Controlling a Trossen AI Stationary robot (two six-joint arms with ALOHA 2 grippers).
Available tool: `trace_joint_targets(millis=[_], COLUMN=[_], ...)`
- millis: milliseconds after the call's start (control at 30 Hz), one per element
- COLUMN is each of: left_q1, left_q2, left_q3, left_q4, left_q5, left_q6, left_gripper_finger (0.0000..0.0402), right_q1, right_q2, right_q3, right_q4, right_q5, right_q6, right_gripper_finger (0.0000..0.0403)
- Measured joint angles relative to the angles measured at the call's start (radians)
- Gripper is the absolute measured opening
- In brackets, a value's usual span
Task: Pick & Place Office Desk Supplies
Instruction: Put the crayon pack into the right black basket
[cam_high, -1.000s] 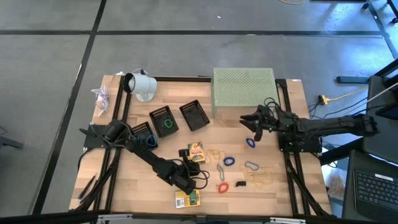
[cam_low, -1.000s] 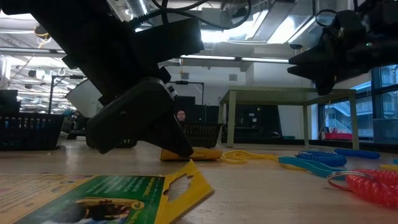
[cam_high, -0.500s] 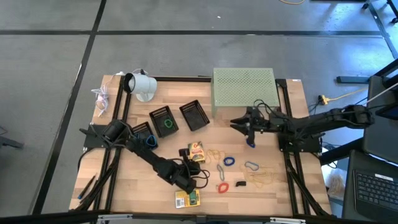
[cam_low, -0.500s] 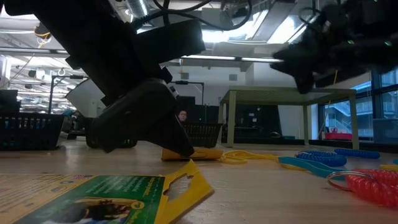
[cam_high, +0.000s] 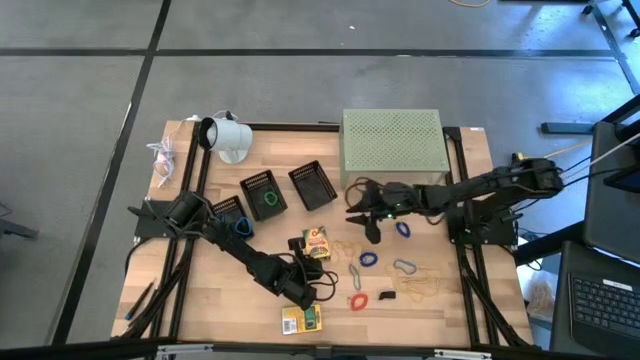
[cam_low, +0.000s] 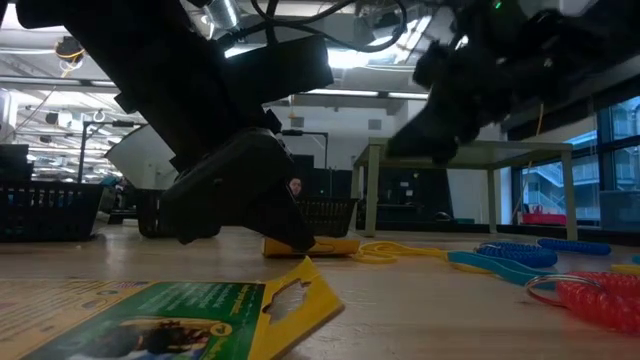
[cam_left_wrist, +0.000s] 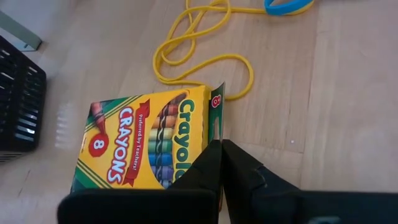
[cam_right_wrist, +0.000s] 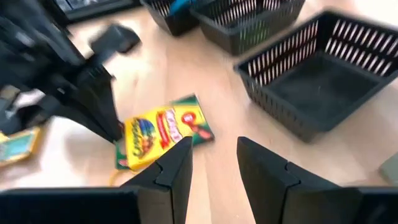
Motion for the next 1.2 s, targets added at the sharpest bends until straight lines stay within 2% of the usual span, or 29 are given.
trace_joint_targets(millis=[233,567,700,800,900,1033,1200], left_q1=[0.000,-0.002,-0.002,-0.002,-0.002,-0.002,0.000], left_q2=[0.000,0.000,0.000,0.000,0.000,0.000,0.000], left_q3=[0.000,0.000,0.000,0.000,0.000,0.000,0.000], left_q4=[0.032,0.073,0.072,0.071,0.071,0.071,0.074], left_q5=[0.050,0.056,0.054,0.054,0.052,0.037,0.038], left_q6=[0.025,0.087,0.087,0.087,0.090,0.112,0.113], left_gripper_finger=[0.0002,0.0001,0.0003,0.0002,0.0003,0.0002,0.0003], right_q1=[0.000,0.000,-0.001,-0.001,0.000,0.007,0.023], right_q2=[0.190,0.419,0.464,0.489,0.504,0.514,0.514], right_q3=[0.019,0.223,0.252,0.257,0.257,0.257,0.257], right_q4=[0.180,0.121,0.077,0.074,0.075,0.087,0.084], right_q5=[0.001,0.004,0.060,0.064,0.046,-0.036,-0.023], right_q6=[-0.006,-0.066,-0.085,-0.084,-0.081,-0.082,-0.089], right_gripper_finger=[0.0131,0.0131,0.0131,0.0131,0.0131,0.0131,0.0131])
